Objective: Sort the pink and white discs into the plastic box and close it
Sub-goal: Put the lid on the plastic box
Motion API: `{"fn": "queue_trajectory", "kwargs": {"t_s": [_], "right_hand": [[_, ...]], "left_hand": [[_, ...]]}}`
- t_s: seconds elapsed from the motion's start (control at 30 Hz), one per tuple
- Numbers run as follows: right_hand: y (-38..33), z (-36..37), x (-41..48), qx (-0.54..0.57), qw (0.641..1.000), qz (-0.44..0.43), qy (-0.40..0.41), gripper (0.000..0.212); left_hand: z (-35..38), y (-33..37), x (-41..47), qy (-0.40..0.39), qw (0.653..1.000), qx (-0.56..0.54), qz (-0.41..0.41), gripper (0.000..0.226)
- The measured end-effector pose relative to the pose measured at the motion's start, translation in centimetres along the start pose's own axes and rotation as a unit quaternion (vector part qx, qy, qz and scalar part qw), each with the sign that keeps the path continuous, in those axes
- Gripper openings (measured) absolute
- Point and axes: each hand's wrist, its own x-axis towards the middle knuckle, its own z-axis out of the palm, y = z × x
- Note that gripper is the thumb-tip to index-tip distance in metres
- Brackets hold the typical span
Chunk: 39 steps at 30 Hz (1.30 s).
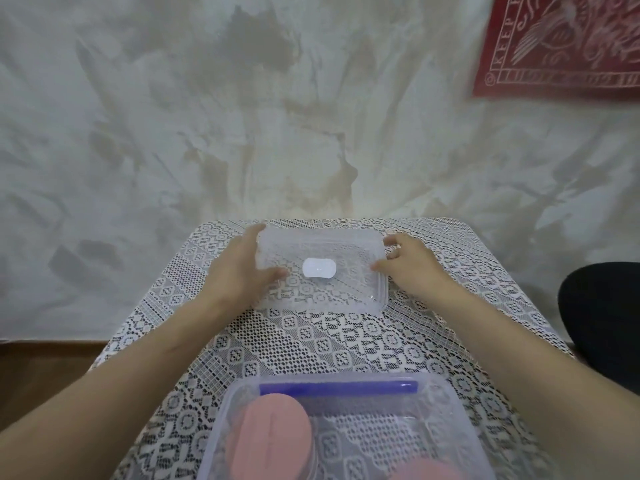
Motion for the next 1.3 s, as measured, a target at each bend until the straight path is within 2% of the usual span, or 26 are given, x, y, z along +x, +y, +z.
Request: {"fn": "queue_trajectory", "kwargs": {"t_s": [0.07,0.1,0.2,0.33,0.43,0.63,0.7,0.77,0.93,1.0,1.07,1.17,1.3], "right_hand": [[-0.3,-0.6,-1.0,0.051,0.999,0.009,-0.008,0.016],[-0.5,-0.8,-1.7,0.069,0.998,0.004,-0.011,0.008],[-1.0,-1.7,-4.1,0.062,0.998,-0.032,-0.007,0.008],[-1.7,-2.9,-7.5,0.047,0.996,-0.072,-0.015,0.003],[-2.7,-3.9,-10.4,0.063,0.993,-0.088,-0.036,0.010],[-3.7,-5.2,-15.9,0.144,0.988,-0.037,-0.031,0.037],[-3.9,-5.7,-17.5,0.195,0.981,-0.006,-0.012,0.031],[-3.9,-6.2,-19.0,0.229,0.973,0.013,-0.004,0.017],[-3.4,-6.7,-22.5,0.169,0.986,-0.005,0.009,0.024],[-3.1,-6.7,-23.7,0.145,0.989,0.001,-0.011,0.026],[-2.8,-6.4,-24.7,0.097,0.995,0.000,-0.036,0.036],[-2.1,-5.8,-25.7,0.019,0.999,-0.016,-0.037,0.049],[-2.0,-5.3,-26.9,-0.117,0.993,-0.030,0.012,0.054]], "left_hand": [[-0.6,0.0,-0.8,0.003,0.999,-0.040,-0.006,0.095],[-0.9,0.0,-1.2,-0.003,0.998,-0.055,-0.008,0.087],[-2.3,-0.4,-2.9,0.012,1.000,-0.014,0.005,0.028],[-4.6,-1.0,-5.8,0.047,0.998,0.033,0.034,0.026],[-5.9,-1.0,-8.0,0.016,0.997,-0.066,0.020,0.015],[-8.3,0.2,-13.5,-0.003,0.976,-0.219,-0.008,0.030],[-8.5,0.9,-15.4,-0.003,0.964,-0.265,-0.022,0.027],[-8.4,1.3,-17.2,-0.010,0.958,-0.283,-0.034,0.021],[-8.3,1.5,-20.2,-0.030,0.960,-0.276,-0.032,0.014],[-8.5,1.5,-21.1,-0.037,0.968,-0.244,-0.035,0.029],[-8.8,1.7,-22.1,-0.029,0.986,-0.164,-0.028,0.043],[-9.0,2.3,-23.4,-0.019,0.999,-0.045,-0.010,0.040],[-8.6,2.1,-24.0,-0.019,0.999,0.033,-0.010,0.048]]}}
